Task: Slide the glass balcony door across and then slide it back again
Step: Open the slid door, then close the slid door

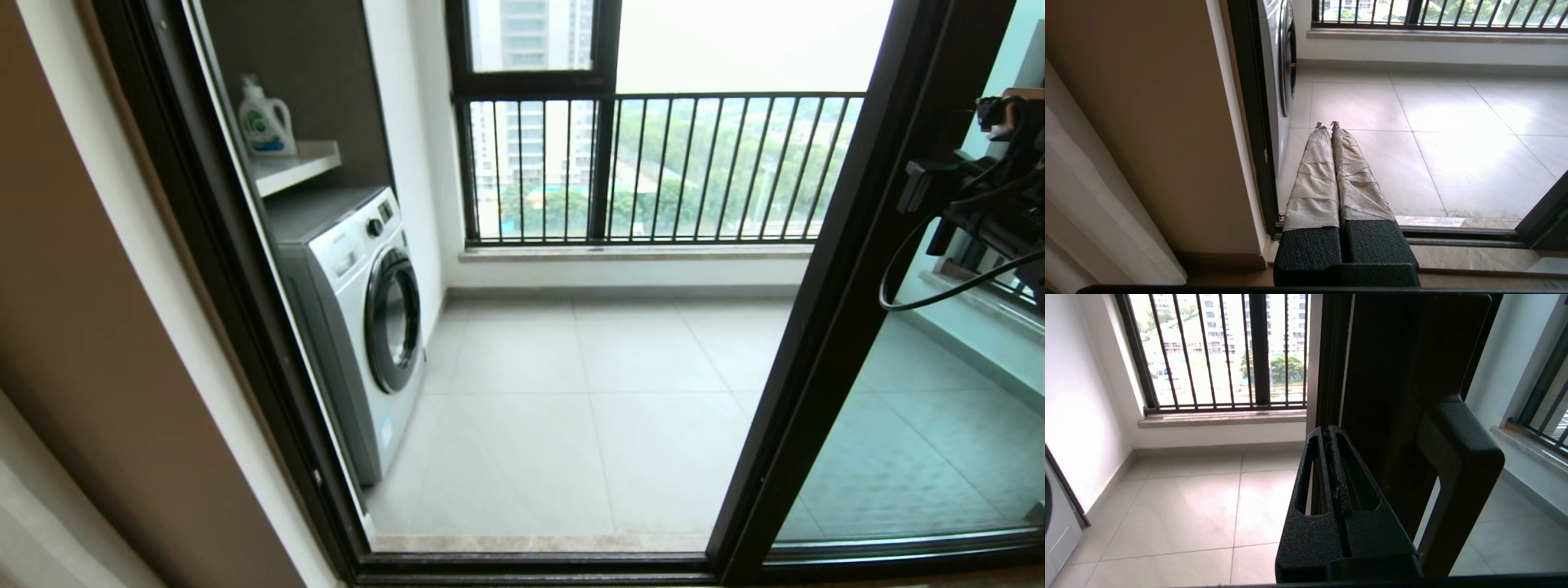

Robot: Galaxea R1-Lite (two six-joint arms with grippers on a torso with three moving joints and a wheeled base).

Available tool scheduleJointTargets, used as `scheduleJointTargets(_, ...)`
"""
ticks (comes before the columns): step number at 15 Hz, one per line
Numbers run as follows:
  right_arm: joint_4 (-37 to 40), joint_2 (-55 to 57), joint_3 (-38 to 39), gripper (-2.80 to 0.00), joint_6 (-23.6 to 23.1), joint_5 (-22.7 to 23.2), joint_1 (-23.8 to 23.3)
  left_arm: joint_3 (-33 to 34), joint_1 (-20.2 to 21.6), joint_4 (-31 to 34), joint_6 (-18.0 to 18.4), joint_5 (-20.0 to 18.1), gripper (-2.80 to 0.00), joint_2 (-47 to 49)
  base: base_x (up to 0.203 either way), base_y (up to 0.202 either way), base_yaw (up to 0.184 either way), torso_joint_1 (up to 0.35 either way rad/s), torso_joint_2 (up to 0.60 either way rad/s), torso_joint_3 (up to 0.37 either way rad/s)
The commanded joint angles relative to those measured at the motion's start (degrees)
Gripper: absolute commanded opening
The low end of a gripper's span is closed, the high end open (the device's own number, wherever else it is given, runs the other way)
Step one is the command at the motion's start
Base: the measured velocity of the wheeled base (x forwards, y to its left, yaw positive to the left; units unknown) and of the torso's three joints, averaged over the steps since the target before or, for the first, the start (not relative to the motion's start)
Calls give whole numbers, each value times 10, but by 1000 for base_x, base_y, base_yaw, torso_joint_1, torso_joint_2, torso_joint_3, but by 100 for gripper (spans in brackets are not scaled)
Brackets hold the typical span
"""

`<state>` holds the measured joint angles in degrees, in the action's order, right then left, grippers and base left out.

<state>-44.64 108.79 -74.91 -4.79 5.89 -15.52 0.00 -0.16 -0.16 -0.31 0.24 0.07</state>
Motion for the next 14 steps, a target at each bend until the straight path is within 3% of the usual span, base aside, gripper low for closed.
scheduleJointTargets(1,-2,-10,-2,-280,0,1,7,0,0,0,0,0,-280,1,0,0,0,0,0,0)
scheduleJointTargets(6,-2,-41,-20,-280,1,1,-27,0,0,0,0,0,-280,0,0,0,0,0,0,0)
scheduleJointTargets(11,-1,-48,-26,-280,21,9,-119,0,0,0,0,0,-280,0,0,0,0,0,0,0)
scheduleJointTargets(14,0,-24,-27,-280,35,38,-180,0,0,0,0,0,-280,0,0,0,0,0,0,0)
